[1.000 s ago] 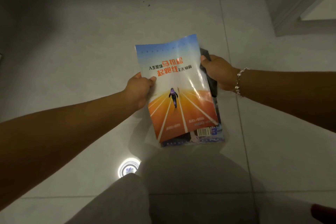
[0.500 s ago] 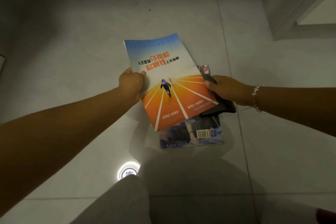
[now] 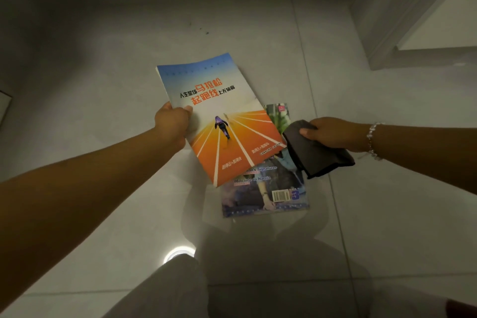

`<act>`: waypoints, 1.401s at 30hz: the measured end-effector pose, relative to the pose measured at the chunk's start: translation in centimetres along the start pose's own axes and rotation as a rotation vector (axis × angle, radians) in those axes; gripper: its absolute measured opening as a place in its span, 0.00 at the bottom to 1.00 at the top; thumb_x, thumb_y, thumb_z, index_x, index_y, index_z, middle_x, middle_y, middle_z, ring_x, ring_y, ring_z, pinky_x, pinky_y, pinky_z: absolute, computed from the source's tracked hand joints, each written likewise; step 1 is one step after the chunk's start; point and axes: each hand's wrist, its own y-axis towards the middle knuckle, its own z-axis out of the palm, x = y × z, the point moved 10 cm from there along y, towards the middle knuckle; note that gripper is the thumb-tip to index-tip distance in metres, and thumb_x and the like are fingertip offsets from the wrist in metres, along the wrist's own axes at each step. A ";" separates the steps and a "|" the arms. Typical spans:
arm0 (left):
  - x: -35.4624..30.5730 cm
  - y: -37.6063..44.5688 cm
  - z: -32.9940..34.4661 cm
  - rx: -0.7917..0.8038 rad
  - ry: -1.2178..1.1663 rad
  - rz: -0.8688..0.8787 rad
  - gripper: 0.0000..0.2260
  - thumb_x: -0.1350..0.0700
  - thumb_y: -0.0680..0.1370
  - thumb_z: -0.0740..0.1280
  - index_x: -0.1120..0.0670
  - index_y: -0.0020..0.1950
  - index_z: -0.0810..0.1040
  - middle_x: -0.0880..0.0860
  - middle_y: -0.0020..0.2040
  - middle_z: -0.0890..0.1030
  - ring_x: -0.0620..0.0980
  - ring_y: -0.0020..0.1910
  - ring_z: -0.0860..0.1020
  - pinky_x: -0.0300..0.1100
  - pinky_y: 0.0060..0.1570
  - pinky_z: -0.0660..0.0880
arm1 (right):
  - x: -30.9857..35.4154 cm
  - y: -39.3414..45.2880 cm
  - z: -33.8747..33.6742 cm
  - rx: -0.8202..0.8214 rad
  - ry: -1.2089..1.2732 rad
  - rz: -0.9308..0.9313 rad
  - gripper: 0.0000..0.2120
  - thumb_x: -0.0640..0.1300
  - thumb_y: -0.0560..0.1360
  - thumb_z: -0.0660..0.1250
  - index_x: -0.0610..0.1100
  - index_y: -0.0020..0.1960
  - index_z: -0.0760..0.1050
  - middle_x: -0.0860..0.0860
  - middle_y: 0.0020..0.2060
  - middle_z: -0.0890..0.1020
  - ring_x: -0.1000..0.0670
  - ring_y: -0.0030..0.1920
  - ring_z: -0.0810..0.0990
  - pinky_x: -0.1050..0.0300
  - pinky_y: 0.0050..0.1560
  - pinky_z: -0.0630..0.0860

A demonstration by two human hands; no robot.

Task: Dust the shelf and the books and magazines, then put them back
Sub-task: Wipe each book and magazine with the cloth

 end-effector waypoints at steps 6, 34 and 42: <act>-1.2 -2.3 1.4 0.104 -0.008 0.053 0.14 0.63 0.79 0.63 0.55 0.65 0.73 0.55 0.60 0.78 0.56 0.55 0.77 0.52 0.55 0.76 | 2.7 -0.6 -2.3 -0.140 0.200 -0.079 0.20 0.52 0.81 0.56 0.38 0.62 0.72 0.42 0.57 0.76 0.48 0.50 0.73 0.55 0.52 0.68; -15.1 -15.7 7.3 0.633 -0.194 0.275 0.18 0.52 0.78 0.66 0.58 0.64 0.74 0.56 0.56 0.82 0.51 0.55 0.81 0.46 0.56 0.78 | 17.3 -12.5 -14.3 -0.366 0.400 -0.603 0.03 0.47 0.72 0.71 0.50 0.42 0.78 0.51 0.32 0.80 0.52 0.33 0.78 0.59 0.35 0.73; -19.3 -17.9 7.0 0.620 -0.253 0.398 0.21 0.48 0.74 0.66 0.54 0.66 0.75 0.54 0.58 0.81 0.50 0.56 0.80 0.45 0.48 0.81 | 16.8 -15.7 -21.0 -0.582 0.432 -0.620 0.05 0.37 0.71 0.67 0.35 0.39 0.75 0.48 0.28 0.74 0.52 0.30 0.71 0.59 0.32 0.66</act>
